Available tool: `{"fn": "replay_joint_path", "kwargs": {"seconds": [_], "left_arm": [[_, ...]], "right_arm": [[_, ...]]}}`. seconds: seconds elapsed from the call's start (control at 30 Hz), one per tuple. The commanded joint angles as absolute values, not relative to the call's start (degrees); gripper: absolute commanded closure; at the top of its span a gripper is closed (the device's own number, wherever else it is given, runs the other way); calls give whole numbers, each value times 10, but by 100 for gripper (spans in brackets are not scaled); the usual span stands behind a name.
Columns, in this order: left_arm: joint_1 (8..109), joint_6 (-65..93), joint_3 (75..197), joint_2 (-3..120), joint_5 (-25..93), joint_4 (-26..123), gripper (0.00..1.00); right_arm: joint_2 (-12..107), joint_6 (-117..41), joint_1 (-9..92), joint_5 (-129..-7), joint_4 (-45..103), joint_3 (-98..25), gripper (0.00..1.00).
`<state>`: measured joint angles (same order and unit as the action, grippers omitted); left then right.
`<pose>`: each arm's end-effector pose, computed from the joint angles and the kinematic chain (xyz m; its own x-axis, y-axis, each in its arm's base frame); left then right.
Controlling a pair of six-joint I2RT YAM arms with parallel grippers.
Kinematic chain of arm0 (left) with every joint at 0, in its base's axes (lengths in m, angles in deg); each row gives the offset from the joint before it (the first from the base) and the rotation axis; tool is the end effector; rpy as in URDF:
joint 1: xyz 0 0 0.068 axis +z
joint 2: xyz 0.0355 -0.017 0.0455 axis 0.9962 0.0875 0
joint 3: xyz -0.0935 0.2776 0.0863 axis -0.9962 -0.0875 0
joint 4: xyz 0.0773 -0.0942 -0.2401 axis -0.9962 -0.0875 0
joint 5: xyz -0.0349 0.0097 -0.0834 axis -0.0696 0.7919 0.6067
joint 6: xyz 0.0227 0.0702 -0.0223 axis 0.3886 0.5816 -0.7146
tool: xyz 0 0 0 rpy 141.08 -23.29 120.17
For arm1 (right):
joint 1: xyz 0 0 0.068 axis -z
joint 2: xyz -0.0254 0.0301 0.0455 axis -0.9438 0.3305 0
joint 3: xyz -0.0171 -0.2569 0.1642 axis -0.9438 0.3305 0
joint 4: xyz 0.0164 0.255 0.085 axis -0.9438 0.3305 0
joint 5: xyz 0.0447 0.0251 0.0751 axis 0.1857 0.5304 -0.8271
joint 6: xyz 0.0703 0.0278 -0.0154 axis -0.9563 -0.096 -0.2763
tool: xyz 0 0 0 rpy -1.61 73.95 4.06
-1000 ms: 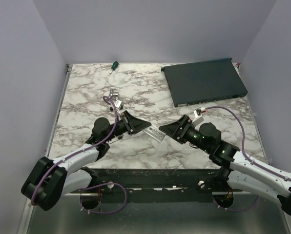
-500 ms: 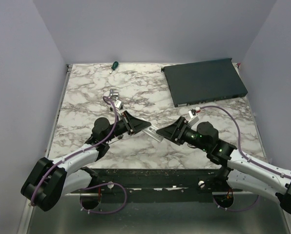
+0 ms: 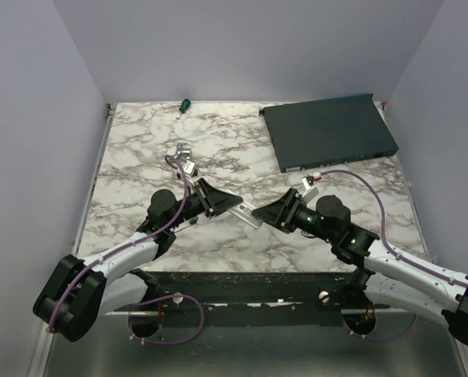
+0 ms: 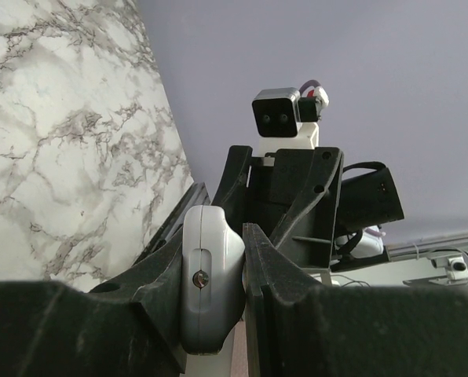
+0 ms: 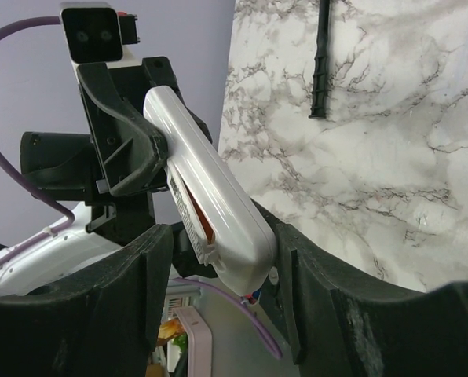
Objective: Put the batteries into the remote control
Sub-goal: Load the battery cover into the remote control, then place the remote control at the center of the board.
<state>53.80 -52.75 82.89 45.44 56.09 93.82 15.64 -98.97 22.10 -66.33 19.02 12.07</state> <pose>0.1866 -0.1515 0.2564 -0.8468 -0.4783 -0.2328 0.2323 0.0612 -0.9707 0.1397 0.1685 0.2691 -0.8056 0.4801 -0.3471 -0.1723 0.3706 0.9127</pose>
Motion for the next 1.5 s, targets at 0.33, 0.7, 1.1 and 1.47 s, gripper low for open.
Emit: {"fn": "replay_joint_path", "kwargs": {"seconds": [0.33,0.7,1.1,1.47], "left_arm": [[540,-520,826,443,551,944,100],[540,-519,826,439,552,943,100],[540,-514,828,433,553,931,100],[541,-469,864,401,628,894,100]], "right_arm": [[183,-986,231,-698,159,126,52],[188,-981,231,-701,159,122,60],[163,-939,232,-680,167,113,18],[208,-691,242,-781,332,-46,17]]}}
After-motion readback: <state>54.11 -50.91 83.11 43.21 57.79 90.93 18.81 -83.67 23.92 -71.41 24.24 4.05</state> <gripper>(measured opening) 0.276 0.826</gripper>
